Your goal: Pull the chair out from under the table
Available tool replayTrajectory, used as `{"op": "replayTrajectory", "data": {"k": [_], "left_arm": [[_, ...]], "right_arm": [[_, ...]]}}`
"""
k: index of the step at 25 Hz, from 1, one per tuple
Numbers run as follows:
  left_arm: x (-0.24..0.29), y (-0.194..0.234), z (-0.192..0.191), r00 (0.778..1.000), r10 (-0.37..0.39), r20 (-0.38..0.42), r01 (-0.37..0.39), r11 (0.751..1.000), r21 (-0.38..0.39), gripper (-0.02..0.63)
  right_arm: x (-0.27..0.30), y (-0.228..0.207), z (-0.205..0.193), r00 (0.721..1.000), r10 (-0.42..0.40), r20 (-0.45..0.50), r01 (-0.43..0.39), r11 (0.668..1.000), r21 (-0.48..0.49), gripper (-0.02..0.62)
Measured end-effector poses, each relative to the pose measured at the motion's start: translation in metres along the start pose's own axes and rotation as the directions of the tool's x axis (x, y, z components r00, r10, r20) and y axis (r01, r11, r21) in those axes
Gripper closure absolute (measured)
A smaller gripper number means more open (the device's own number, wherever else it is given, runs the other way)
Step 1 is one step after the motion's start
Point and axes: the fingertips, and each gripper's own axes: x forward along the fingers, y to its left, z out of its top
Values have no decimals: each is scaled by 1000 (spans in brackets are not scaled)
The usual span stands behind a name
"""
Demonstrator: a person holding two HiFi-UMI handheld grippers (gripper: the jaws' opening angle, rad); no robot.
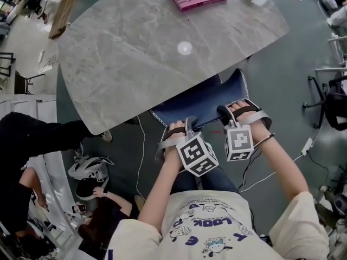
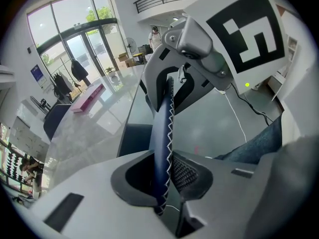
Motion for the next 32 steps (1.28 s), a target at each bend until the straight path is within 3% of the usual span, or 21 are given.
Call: {"op": "replayTrajectory", "data": {"k": [12, 32], "left_arm": [[-17, -48, -14, 999, 13, -42, -13, 1000, 1, 523], [-50, -160, -32, 994, -34, -100, 28, 998, -58, 526]], "right_arm": [[-22, 51, 10, 998, 40, 52, -39, 999, -27, 511], [-70, 153, 23, 983, 143, 113, -135, 988, -79, 517]]}}
